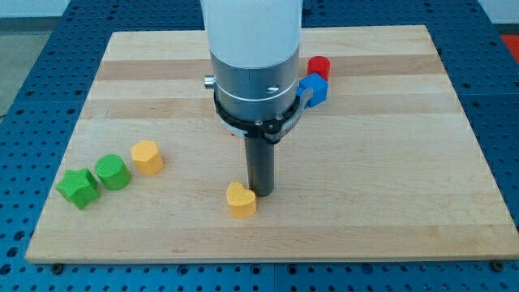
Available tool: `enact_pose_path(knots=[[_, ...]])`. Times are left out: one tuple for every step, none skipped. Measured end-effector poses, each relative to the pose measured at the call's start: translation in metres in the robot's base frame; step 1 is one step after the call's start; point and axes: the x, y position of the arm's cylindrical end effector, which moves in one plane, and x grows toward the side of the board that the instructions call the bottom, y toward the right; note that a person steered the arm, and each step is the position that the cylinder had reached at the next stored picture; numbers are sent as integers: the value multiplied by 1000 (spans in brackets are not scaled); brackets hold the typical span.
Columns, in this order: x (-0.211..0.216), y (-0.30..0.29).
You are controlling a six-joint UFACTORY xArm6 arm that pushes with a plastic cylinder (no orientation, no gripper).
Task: Move the yellow heart to the right of the green circle
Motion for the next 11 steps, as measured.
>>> enact_pose_path(knots=[[0, 3], [0, 4], [0, 4], [4, 5], [6, 30], [12, 25], [36, -36], [29, -90], [11, -137], [7, -125], [0, -66]])
